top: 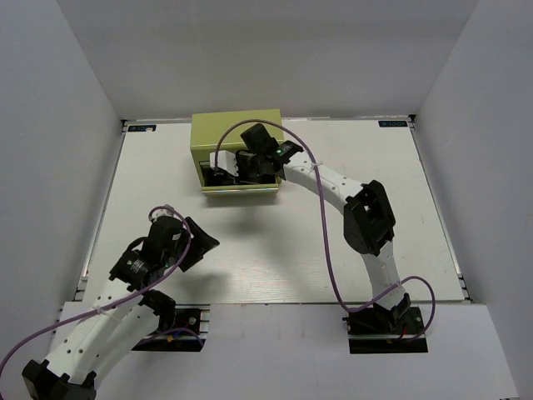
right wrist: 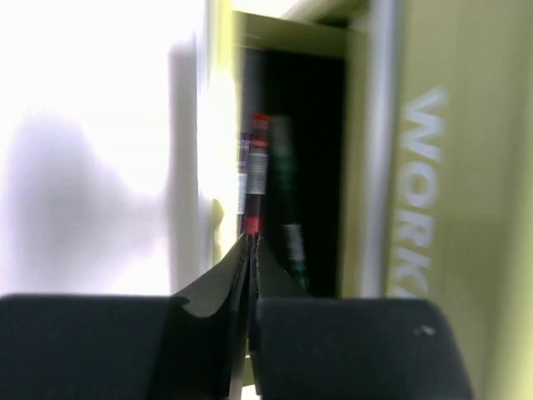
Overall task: Sort the stationery into containers
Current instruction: Place the stationery into the container, then close the drawer
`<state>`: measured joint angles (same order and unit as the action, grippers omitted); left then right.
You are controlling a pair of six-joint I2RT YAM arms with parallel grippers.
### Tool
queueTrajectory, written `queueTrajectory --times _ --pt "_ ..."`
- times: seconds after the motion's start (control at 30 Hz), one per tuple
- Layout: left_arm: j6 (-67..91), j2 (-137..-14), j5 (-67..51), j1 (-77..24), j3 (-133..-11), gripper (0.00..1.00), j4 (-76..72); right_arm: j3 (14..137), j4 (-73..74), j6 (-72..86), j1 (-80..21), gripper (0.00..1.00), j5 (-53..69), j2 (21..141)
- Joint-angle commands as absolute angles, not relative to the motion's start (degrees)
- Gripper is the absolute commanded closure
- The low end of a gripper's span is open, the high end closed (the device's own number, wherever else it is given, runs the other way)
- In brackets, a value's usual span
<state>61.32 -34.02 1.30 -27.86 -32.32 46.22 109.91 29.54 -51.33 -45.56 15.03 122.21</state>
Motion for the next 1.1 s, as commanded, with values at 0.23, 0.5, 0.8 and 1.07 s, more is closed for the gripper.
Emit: queueTrajectory --times 0.23,0.5,0.8,1.07 --pt "60.56 -33.93 2.11 -27.51 -33.13 0.24 43.68 109.51 48.25 -64.51 -46.14 1.00 31.30 119.78" --pt "60.56 -32.17 3.25 -27.51 -33.66 0.24 45.97 110.83 39.47 -58.98 -45.88 1.00 19.87 127.25" --pt "60.56 -31.64 4.31 -27.51 -34.80 0.24 47.72 111.09 25.32 -49.31 -46.06 1.00 3.28 130.87" --pt "61.08 -31.64 4.31 -27.51 -34.80 0.24 47.02 109.69 12.33 -47.37 -46.41 1.00 -10.08 132.01"
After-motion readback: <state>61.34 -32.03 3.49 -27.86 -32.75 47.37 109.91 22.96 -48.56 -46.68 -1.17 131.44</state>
